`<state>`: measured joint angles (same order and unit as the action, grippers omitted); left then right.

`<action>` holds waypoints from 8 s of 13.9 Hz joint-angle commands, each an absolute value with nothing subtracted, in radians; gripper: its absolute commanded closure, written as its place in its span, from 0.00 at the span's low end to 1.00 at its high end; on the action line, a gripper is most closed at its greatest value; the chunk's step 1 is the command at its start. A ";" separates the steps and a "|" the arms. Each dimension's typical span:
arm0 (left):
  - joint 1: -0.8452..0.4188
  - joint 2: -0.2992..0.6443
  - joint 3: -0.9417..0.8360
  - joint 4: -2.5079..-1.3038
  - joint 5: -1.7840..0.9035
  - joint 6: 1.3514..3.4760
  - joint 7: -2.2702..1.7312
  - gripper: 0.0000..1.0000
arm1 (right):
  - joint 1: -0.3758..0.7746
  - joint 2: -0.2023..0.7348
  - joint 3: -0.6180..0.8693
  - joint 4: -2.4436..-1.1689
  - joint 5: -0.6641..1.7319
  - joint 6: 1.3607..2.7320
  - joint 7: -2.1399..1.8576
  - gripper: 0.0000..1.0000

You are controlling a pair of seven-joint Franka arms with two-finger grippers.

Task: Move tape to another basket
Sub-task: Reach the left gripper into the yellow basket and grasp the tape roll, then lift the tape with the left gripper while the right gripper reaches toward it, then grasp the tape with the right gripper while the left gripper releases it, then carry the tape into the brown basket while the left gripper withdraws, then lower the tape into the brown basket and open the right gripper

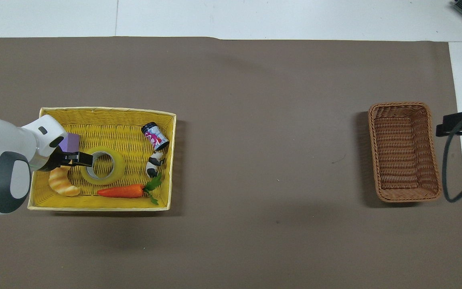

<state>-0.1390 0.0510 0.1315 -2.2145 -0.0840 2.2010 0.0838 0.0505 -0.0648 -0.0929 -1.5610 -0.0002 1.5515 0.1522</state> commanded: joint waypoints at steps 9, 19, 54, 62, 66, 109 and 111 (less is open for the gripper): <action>-0.147 0.060 0.137 -2.159 -0.130 2.114 0.034 1.00 | 0.054 -0.080 -0.100 -1.574 0.015 1.546 0.137 0.00; -0.329 0.064 0.092 -1.911 -0.202 1.973 -0.283 1.00 | 0.075 -0.077 -0.086 -1.575 0.017 1.571 0.115 0.00; -0.775 0.107 0.025 -1.879 -0.724 2.640 -0.598 1.00 | 0.207 0.052 -0.086 -1.818 0.752 1.821 -0.129 0.58; -0.759 0.066 0.029 -1.881 -0.729 2.614 -0.632 0.00 | 0.206 0.063 -0.086 -1.802 0.727 1.822 -0.067 1.00; -0.642 0.032 0.038 -1.875 -0.716 2.461 -0.701 0.00 | 0.181 0.063 -0.090 -1.802 0.719 1.821 -0.078 1.00; -0.098 0.034 0.044 -1.552 -0.023 1.609 0.057 0.00 | -0.048 0.146 -0.083 -1.965 0.066 2.105 -0.066 0.00; -0.097 0.035 0.044 -1.552 -0.023 1.609 0.057 0.00 | -0.040 0.138 -0.083 -1.924 0.066 2.070 -0.063 0.00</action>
